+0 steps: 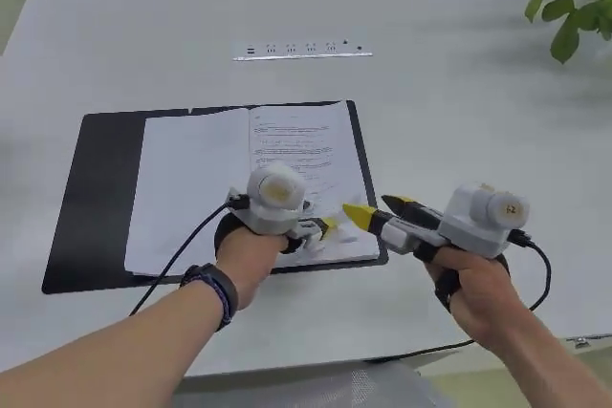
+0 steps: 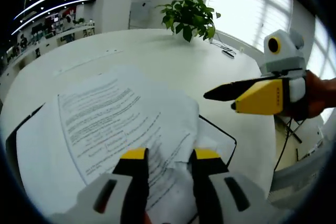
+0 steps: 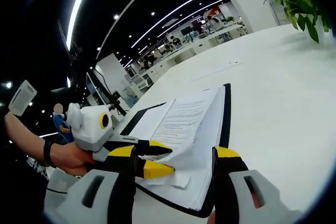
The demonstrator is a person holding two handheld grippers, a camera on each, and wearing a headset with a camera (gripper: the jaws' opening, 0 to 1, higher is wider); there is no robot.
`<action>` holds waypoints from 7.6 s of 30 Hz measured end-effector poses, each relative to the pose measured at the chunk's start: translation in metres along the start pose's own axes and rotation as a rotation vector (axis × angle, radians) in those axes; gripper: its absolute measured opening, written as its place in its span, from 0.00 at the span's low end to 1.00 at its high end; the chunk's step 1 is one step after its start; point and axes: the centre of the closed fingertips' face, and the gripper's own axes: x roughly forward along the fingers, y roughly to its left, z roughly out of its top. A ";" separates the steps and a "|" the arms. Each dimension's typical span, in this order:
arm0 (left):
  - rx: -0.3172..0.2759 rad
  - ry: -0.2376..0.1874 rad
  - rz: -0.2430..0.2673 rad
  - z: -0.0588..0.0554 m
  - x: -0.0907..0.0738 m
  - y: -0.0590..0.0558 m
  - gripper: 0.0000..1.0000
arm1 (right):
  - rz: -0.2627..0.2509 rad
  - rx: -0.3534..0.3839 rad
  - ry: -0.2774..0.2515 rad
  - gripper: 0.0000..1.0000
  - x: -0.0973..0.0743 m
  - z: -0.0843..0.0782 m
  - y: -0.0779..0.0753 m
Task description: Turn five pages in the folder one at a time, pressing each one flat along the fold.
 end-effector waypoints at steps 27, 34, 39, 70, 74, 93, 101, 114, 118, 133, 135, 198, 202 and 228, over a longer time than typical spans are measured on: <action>-0.050 -0.050 0.064 0.001 -0.068 0.027 0.54 | 0.078 0.134 -0.039 0.01 0.019 -0.003 0.014; -0.067 -0.074 0.112 -0.006 -0.090 0.038 0.55 | 0.087 0.147 -0.056 0.00 0.020 0.005 0.022; -0.071 -0.089 0.143 -0.008 -0.105 0.046 0.57 | 0.098 0.144 -0.065 0.00 0.024 0.012 0.027; -0.079 -0.169 0.261 -0.010 -0.181 0.080 0.65 | 0.194 0.129 -0.103 0.00 0.045 0.035 0.084; -0.097 -0.176 0.285 -0.013 -0.192 0.089 0.66 | 0.225 0.116 -0.101 0.00 0.052 0.038 0.099; -0.149 -0.219 0.373 -0.029 -0.240 0.111 0.67 | 0.331 0.089 -0.035 0.00 0.096 0.022 0.159; -0.161 -0.238 0.413 -0.036 -0.264 0.121 0.68 | 0.368 0.085 0.008 0.00 0.116 0.009 0.185; -0.197 -0.266 0.459 -0.051 -0.295 0.133 0.69 | 0.384 0.095 0.087 0.00 0.147 -0.020 0.209; -0.207 -0.271 0.463 -0.053 -0.301 0.134 0.69 | 0.378 0.109 0.110 0.00 0.156 -0.030 0.213; -0.220 -0.280 0.479 -0.060 -0.315 0.141 0.68 | 0.323 0.146 0.188 0.00 0.189 -0.069 0.208; -0.221 -0.279 0.479 -0.062 -0.316 0.141 0.68 | 0.312 0.150 0.203 0.00 0.193 -0.075 0.207; -0.193 -0.233 0.405 -0.075 -0.286 0.142 0.59 | 0.305 0.038 0.213 0.46 0.155 -0.060 0.182; -0.187 -0.227 0.388 -0.075 -0.280 0.142 0.56 | 0.293 0.002 0.210 0.47 0.145 -0.054 0.178; -0.160 -0.105 0.238 -0.094 -0.209 0.137 0.22 | 0.190 -0.060 0.184 0.46 0.109 -0.038 0.132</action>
